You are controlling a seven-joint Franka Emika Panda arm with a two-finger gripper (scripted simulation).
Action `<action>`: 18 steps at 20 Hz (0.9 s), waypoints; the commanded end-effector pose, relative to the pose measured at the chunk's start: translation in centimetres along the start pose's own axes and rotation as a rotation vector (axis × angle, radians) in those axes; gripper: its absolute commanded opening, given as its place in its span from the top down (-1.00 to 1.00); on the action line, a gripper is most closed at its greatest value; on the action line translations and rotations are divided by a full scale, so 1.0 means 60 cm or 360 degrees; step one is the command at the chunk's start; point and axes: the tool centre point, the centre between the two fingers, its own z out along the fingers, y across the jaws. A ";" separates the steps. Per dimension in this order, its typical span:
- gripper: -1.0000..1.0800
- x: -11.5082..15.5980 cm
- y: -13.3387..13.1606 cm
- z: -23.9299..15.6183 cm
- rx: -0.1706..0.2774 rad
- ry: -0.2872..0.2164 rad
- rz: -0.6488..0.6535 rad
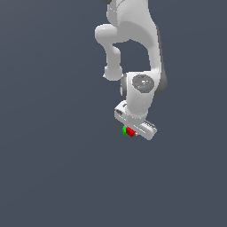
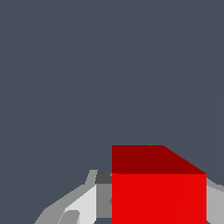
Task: Stack the red cube on top of the green cube.
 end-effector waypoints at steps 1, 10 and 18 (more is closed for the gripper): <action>1.00 -0.009 0.012 0.011 0.0000 0.0000 0.0000; 1.00 -0.043 0.057 0.061 -0.0001 0.0000 0.0000; 1.00 -0.050 0.068 0.074 -0.0001 0.0000 0.0000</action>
